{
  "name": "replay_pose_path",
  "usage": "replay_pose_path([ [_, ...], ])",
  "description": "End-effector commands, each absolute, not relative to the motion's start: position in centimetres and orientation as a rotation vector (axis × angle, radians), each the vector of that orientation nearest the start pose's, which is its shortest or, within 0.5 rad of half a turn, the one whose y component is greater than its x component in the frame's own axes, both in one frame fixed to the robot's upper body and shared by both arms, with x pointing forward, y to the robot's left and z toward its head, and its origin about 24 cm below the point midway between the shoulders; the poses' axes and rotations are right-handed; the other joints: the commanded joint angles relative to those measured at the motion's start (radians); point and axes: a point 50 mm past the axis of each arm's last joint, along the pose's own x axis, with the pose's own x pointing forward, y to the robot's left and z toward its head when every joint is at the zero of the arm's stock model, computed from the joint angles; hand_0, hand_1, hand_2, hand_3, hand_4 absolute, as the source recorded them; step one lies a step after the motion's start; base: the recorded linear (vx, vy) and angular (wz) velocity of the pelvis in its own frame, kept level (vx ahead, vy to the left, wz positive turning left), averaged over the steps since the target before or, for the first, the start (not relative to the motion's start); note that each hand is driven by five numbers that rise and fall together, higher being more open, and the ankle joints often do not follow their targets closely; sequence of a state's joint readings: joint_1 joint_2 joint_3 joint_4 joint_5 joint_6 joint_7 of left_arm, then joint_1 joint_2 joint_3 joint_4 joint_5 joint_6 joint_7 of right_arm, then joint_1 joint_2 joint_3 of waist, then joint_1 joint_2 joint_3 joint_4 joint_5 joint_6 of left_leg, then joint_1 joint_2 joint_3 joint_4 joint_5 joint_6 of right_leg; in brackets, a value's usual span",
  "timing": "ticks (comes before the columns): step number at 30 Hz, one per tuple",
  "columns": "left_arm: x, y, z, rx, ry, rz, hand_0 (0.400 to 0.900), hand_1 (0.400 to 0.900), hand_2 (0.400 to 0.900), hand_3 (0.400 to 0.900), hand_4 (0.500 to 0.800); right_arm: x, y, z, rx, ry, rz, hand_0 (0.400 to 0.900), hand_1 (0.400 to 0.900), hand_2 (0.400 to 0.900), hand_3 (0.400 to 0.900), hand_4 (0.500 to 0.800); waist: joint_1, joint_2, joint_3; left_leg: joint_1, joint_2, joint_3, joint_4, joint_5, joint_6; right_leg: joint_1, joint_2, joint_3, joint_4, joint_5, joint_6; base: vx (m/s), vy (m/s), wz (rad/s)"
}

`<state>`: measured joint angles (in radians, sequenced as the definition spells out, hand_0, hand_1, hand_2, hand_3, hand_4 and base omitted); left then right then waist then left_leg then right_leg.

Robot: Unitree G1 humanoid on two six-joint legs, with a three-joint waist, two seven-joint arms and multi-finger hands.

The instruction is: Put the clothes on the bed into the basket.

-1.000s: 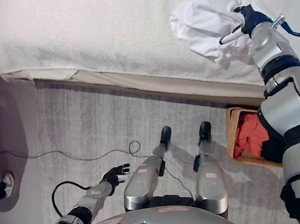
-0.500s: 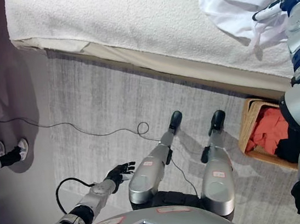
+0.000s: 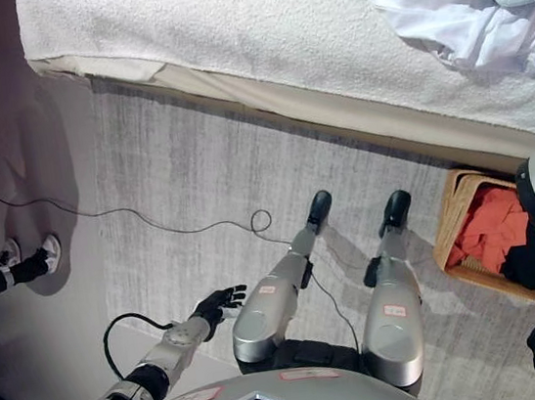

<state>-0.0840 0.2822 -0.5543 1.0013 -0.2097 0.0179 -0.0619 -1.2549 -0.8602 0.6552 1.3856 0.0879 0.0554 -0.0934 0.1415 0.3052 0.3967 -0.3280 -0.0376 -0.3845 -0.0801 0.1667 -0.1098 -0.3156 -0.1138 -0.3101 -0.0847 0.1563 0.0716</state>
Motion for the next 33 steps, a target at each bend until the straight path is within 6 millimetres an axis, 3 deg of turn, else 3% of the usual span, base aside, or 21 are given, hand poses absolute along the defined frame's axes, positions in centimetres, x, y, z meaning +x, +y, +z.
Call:
replay_pose_path([
  [1,11.9,20.6,-15.2,0.443,1.125,-0.336,0.900,0.900,0.900,0.900,0.800,36.7,-36.6,26.6,-0.972,0.161,-0.600,0.400,0.400,0.400,0.400,0.500,0.001,-0.031,-0.010,0.031,-0.026,0.077,0.009,-0.061,0.008,-0.037,-0.071,0.122,0.212,-0.184,0.018,-0.01,0.025,-0.07],
  [12,13.2,21.0,-15.2,0.425,1.131,-0.257,0.900,0.900,0.900,0.900,0.800,37.3,-35.7,26.1,-0.958,0.162,-0.565,0.400,0.400,0.400,0.400,0.500,-0.040,-0.084,-0.053,0.045,-0.031,0.125,0.048,-0.103,0.025,0.000,-0.076,0.161,0.159,-0.147,0.028,0.00,0.043,-0.18],
  [22,14.1,23.6,-14.7,0.390,1.160,-0.098,0.900,0.900,0.900,0.900,0.800,37.9,-34.8,23.9,-0.976,0.227,-0.492,0.400,0.400,0.400,0.400,0.500,-0.097,-0.232,-0.141,0.134,-0.017,0.232,0.087,-0.191,0.062,0.068,-0.051,0.249,0.108,-0.111,0.044,0.02,0.033,-0.48],
  [28,12.9,26.1,-14.5,0.353,1.212,0.022,0.900,0.900,0.900,0.900,0.800,36.7,-36.6,21.8,-0.967,0.332,-0.496,0.400,0.400,0.400,0.400,0.500,-0.126,-0.323,-0.236,0.237,0.011,0.337,0.077,-0.238,0.073,0.120,-0.022,0.314,0.063,-0.076,0.062,0.04,0.034,-0.58],
  [33,11.5,27.3,-14.6,0.346,1.261,0.066,0.900,0.900,0.900,0.900,0.800,35.5,-38.1,20.5,-0.957,0.396,-0.507,0.400,0.400,0.400,0.400,0.500,-0.143,-0.354,-0.285,0.305,0.028,0.388,0.060,-0.254,0.081,0.150,-0.005,0.343,0.059,-0.071,0.070,0.04,0.032,-0.48],
])
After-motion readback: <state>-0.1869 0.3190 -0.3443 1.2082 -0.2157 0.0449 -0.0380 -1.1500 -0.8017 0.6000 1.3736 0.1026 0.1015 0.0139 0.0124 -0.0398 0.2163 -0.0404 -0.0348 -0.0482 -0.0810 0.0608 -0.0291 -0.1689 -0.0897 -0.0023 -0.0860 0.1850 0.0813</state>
